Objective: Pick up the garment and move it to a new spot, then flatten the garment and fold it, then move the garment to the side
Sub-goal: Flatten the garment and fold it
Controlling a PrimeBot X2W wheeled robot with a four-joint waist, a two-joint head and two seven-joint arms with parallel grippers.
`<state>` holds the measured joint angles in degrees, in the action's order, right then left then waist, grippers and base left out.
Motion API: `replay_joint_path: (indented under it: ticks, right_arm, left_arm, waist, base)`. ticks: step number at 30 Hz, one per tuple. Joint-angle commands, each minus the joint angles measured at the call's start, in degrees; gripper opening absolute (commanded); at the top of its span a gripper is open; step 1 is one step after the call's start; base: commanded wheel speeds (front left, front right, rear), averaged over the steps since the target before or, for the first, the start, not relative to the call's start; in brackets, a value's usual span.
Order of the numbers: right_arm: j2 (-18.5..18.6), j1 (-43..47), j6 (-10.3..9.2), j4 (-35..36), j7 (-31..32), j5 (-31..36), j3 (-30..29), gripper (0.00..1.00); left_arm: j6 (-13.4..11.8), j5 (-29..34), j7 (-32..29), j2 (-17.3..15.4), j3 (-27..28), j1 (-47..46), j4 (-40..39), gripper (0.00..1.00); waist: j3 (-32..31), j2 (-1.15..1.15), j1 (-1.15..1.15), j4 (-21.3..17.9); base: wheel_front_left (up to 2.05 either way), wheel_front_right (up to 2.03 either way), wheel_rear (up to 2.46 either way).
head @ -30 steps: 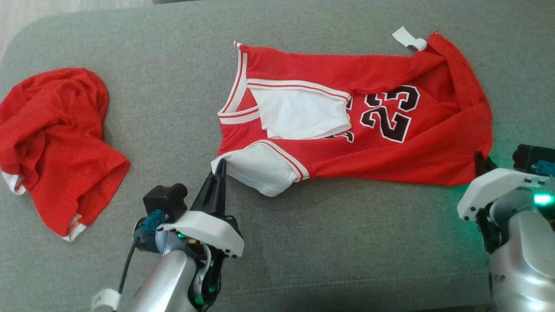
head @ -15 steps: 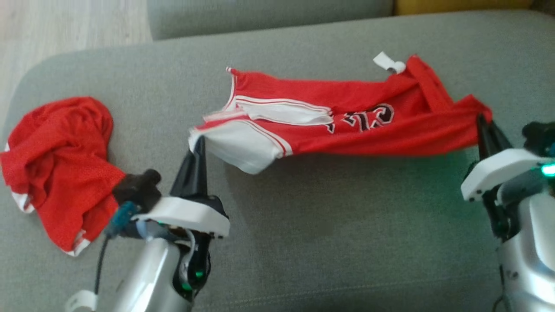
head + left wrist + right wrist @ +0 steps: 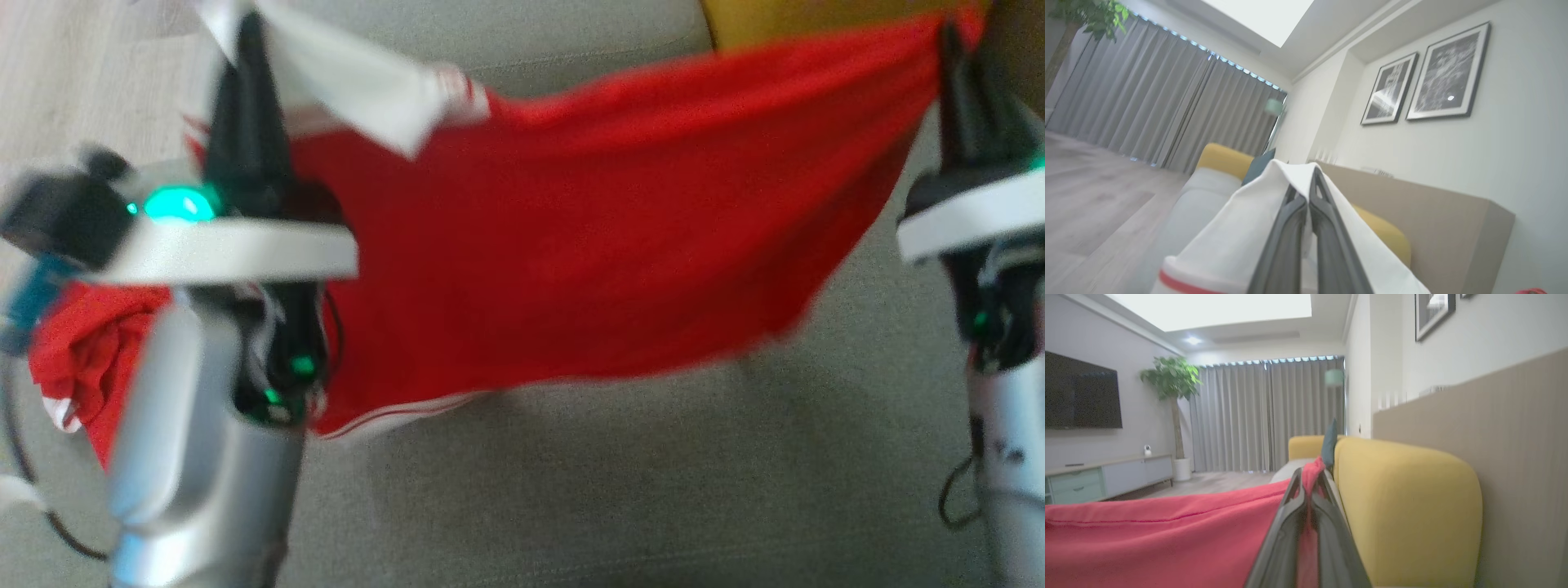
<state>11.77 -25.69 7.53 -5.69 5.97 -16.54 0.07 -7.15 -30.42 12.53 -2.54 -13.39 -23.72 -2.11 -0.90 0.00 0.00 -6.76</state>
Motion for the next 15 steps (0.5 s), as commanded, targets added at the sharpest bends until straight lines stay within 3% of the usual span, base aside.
replay_joint_path:
  ticks: [1,8,15]
  right_arm:
    - [0.98,-4.80,-0.04,3.59,-1.28,-0.40,1.51,0.00]
    - [0.28,-5.60,-0.04,9.96,-4.12,1.17,1.95,0.00]
    - [-1.03,-1.40,-0.04,16.94,-0.32,4.15,-0.63,0.00]
  left_arm:
    - [-0.29,-0.61,-0.57,-0.64,2.87,-5.17,-3.66,0.00]
    - [-2.99,-3.84,-2.04,-0.54,5.47,-9.13,-10.37,0.00]
    - [-5.55,-5.36,-5.53,-1.14,5.69,-8.32,-15.72,0.00]
  waist:
    - [-0.43,0.00,0.00,-0.10]
    - [-1.89,0.00,0.00,0.16]
    - [-1.53,0.00,0.00,0.70]
  base:
    - [0.00,0.00,0.00]
    - [0.00,0.00,0.00]
    - [0.00,0.00,0.00]
